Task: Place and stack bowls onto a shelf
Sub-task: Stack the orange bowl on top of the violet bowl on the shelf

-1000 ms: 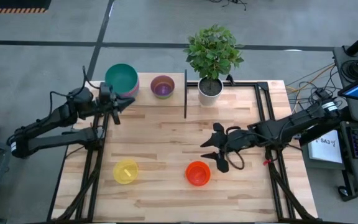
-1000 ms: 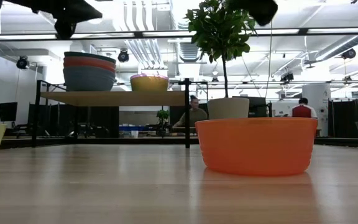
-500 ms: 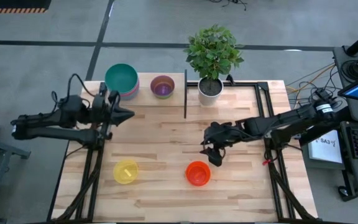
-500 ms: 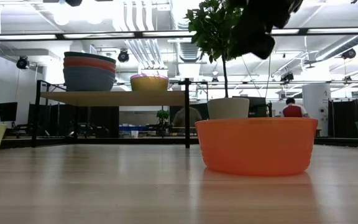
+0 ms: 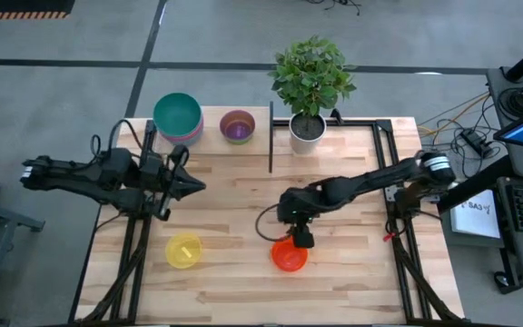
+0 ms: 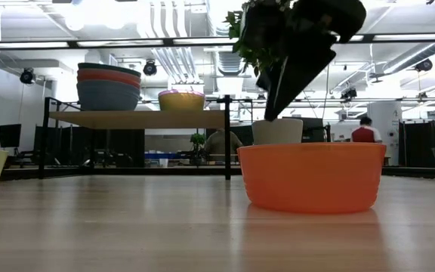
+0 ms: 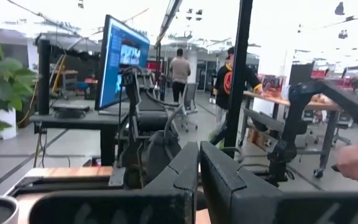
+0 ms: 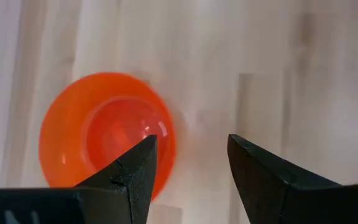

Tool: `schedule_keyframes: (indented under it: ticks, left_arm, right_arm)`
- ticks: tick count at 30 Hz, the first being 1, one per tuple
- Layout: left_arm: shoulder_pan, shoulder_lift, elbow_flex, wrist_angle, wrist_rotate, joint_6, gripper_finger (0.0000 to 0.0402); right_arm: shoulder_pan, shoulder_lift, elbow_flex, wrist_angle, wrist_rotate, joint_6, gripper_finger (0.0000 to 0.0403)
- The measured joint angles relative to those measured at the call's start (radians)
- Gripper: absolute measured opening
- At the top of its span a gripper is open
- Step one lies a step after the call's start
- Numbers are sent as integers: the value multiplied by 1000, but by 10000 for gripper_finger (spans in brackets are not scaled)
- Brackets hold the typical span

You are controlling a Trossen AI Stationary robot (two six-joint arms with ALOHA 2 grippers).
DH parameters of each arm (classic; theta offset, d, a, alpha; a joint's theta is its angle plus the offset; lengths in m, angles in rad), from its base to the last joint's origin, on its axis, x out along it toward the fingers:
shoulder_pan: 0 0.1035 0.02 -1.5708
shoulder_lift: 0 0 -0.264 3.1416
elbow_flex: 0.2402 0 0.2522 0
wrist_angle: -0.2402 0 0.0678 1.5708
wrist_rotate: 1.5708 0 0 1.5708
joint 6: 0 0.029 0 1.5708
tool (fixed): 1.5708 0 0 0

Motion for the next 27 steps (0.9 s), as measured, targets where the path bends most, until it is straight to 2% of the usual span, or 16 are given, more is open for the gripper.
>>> schedule_keyframes:
  ticks: [4,13,19,25,27]
  left_arm:
    - [0,23,0,3,-1,0,0]
    - [0,44,0,0,0,-1,0]
    - [0,47,0,-1,0,0,0]
    - [0,46,-1,-2,0,33,0]
    - [0,45,-1,-2,0,46,0]
  right_arm:
    - [6,86,38,-5,-73,-39,184]
    - [13,208,63,-9,-72,-43,171]
    - [13,218,64,-6,-73,-43,115]
    - [13,210,82,-8,-73,-26,31]
    - [13,210,99,-11,-76,-26,15]
